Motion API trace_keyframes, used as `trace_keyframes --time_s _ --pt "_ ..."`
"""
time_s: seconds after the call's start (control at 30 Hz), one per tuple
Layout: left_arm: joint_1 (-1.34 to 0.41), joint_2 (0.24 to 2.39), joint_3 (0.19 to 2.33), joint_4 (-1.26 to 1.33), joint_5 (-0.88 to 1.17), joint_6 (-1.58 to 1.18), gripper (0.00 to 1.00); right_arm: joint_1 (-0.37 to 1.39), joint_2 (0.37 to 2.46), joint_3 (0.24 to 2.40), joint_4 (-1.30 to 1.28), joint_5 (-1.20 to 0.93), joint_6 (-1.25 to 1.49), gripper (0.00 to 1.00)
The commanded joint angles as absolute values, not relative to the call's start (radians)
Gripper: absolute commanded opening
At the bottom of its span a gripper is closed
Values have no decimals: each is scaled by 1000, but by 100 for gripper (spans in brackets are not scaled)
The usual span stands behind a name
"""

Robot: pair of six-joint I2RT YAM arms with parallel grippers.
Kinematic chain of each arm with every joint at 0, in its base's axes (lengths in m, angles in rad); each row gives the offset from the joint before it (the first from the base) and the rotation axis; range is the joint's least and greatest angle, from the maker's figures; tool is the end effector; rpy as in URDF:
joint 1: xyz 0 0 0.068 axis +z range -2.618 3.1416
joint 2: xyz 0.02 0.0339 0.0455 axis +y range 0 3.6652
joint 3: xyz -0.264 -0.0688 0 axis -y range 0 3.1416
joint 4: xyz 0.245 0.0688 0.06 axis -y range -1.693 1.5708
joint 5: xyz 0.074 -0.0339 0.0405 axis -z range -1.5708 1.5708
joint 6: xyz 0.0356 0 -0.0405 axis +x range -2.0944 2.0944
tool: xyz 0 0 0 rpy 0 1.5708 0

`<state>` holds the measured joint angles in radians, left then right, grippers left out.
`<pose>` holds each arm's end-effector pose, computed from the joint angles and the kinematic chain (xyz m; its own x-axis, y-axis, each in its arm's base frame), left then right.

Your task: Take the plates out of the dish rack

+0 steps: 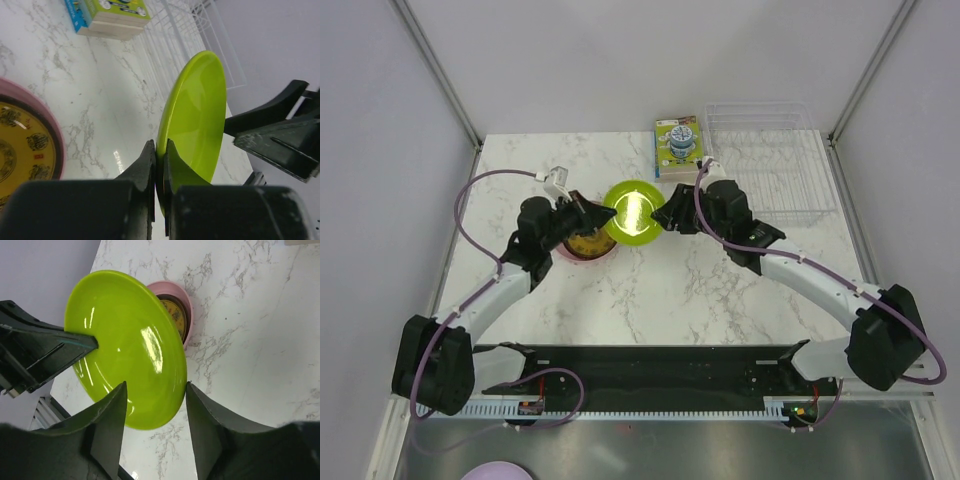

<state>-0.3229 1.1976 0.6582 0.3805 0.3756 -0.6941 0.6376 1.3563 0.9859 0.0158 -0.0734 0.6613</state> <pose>0.2524 -0.0982 0.2680 -0.5239 -0.4522 -0.7218 0.3949 0.6219 -0.6762 0.2528 0.1906 0.3007 -0.6187 0.3039 -0.7245 -0.3408 0.7271 0.5960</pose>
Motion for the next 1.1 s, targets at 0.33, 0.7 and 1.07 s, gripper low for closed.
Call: trace_keyframes --time_s 0.33,0.7,1.07 --pt "-175 1232 661 153 126 -569 2 515 1155 924 -118 46 549 74" --pt "-126 1414 615 288 115 -594 2 491 1129 881 -140 37 535 73" --pt "-124 1456 606 290 64 -580 6 485 1135 853 -143 34 532 73"
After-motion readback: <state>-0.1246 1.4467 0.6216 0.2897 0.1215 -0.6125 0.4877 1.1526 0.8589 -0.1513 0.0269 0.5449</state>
